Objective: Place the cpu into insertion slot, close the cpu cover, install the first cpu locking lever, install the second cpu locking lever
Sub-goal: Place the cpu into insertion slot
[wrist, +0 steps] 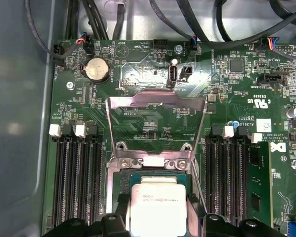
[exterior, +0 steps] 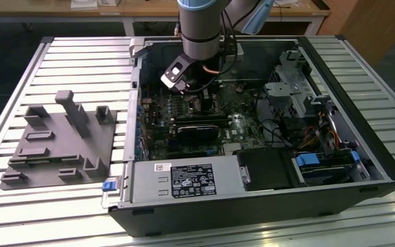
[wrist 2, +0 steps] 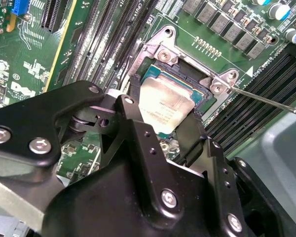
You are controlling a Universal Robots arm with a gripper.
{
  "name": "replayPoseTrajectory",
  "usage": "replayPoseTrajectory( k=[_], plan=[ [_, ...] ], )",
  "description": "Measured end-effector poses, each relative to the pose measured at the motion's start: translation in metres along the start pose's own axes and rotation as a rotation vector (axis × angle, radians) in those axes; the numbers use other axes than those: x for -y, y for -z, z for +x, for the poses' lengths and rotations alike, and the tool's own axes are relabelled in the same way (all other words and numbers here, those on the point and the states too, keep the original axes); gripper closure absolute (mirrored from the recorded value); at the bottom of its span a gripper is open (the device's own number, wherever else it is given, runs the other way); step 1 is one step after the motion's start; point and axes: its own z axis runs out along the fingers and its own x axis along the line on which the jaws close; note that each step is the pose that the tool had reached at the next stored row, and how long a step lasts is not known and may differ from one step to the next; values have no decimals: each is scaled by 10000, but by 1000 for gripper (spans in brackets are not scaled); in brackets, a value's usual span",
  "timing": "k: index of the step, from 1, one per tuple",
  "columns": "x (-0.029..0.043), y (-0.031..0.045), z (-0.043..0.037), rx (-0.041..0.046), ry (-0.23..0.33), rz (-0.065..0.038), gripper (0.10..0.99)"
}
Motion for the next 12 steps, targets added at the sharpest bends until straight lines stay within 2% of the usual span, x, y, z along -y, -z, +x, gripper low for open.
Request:
replayPoseTrajectory(
  k=[12],
  plan=[
    [2,-17,6,1,1,1,549]
  ],
)
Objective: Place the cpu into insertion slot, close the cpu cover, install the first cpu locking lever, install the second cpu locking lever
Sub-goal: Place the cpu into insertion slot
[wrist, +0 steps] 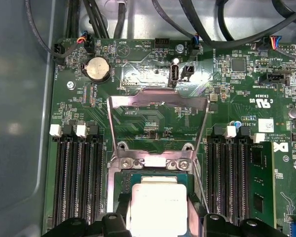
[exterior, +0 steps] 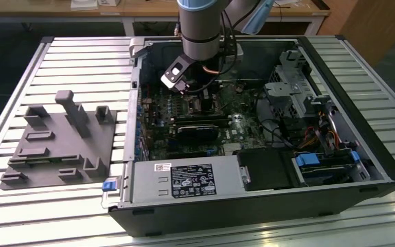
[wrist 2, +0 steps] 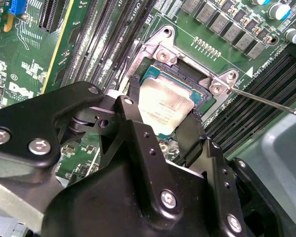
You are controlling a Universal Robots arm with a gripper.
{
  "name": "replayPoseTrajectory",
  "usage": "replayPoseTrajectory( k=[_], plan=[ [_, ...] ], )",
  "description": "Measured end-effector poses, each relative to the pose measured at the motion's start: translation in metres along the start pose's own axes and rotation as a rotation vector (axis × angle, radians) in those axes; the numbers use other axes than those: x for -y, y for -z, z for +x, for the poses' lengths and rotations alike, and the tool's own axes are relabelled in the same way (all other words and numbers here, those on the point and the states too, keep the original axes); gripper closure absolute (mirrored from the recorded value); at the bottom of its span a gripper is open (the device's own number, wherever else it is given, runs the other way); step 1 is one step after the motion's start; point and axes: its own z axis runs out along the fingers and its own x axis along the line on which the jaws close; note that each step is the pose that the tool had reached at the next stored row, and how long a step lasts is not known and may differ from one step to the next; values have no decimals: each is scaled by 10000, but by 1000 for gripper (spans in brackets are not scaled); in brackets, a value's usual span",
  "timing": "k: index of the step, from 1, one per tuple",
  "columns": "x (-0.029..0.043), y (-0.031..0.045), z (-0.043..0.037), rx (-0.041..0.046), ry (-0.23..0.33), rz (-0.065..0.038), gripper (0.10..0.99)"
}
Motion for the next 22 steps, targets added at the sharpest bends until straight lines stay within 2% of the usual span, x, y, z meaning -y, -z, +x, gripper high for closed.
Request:
replayPoseTrajectory(
  k=[3,4,16,18,19,22],
  plan=[
    [0,-3,1,-5,-1,-3,537],
    [0,-2,1,-3,-1,-2,475],
    [-2,16,0,-1,-1,-1,475],
    [-2,18,0,2,0,2,490],
    [-2,19,0,0,0,1,553],
    [-2,20,1,-1,0,-1,557]
  ],
)
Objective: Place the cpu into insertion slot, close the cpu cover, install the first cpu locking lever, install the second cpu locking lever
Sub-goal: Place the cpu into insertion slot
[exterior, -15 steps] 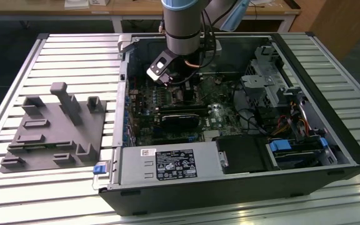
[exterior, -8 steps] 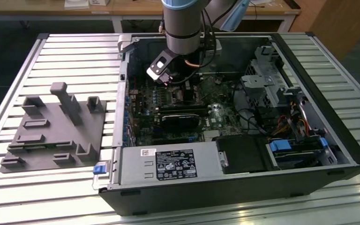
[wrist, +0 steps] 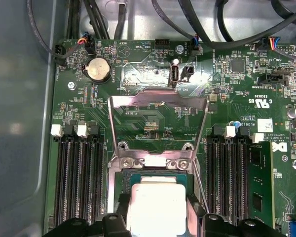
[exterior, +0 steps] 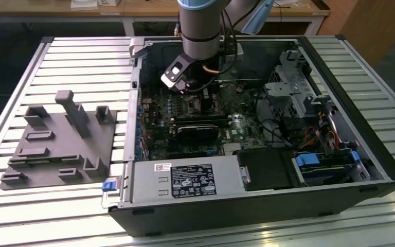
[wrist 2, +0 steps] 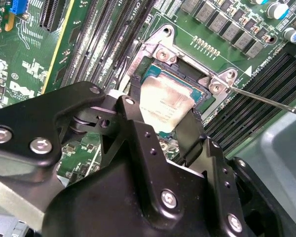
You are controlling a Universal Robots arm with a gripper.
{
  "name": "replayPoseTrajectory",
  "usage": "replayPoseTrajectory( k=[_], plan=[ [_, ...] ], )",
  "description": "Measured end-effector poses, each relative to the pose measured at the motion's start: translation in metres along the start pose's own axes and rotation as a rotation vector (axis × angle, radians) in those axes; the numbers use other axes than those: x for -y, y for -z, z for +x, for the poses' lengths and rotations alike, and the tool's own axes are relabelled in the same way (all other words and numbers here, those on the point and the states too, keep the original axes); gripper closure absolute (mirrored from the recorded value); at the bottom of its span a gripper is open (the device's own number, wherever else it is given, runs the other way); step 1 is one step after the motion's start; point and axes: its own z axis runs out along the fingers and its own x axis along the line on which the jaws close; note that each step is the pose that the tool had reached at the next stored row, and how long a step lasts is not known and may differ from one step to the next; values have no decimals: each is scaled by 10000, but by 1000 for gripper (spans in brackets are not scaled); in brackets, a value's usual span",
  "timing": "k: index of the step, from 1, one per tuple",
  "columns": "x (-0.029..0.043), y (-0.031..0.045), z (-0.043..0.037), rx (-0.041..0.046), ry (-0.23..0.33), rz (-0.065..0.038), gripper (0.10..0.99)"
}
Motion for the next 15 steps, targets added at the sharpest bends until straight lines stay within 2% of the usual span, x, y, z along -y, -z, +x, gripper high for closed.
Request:
replayPoseTrajectory(
  k=[1,2,3,15],
  plan=[
    [0,1,0,-14,-1,0,557],
    [0,2,-1,-106,-10,2,557],
    [0,1,0,-148,-15,1,557],
    [1,-5,0,-156,-16,0,557]
  ],
)
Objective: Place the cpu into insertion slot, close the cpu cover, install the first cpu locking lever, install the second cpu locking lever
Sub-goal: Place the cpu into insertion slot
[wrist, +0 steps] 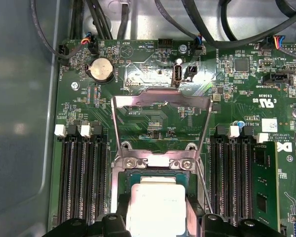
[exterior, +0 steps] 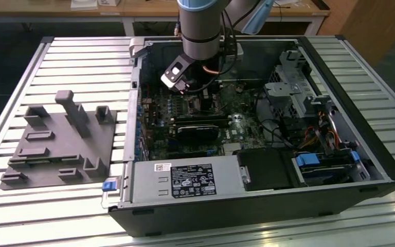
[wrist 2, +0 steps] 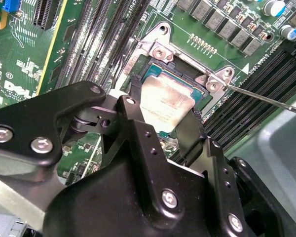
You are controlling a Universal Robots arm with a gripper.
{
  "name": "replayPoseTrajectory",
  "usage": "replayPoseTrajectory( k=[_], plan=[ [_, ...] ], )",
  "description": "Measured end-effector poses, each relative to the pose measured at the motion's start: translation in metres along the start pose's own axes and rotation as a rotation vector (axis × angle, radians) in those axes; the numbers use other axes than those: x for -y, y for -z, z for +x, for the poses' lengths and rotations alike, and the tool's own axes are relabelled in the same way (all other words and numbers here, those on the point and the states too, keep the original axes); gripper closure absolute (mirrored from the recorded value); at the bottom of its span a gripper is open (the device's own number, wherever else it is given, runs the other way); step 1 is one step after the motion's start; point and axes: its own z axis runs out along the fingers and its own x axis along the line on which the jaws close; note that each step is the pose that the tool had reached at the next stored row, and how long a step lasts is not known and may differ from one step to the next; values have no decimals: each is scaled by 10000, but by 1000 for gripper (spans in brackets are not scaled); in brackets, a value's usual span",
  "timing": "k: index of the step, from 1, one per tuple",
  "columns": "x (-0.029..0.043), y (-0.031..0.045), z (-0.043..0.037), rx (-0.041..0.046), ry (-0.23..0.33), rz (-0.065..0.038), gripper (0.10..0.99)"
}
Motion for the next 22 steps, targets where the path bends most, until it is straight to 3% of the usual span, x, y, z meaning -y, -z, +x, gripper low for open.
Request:
replayPoseTrajectory(
  k=[6,8,9,13,22],
  plan=[
    [0,-2,1,-3,0,-3,557],
    [0,-2,1,-3,0,-2,545],
    [0,-2,0,-2,1,-1,482],
    [0,4,0,0,0,1,482],
    [-19,185,7,-1,0,0,482]
  ],
)
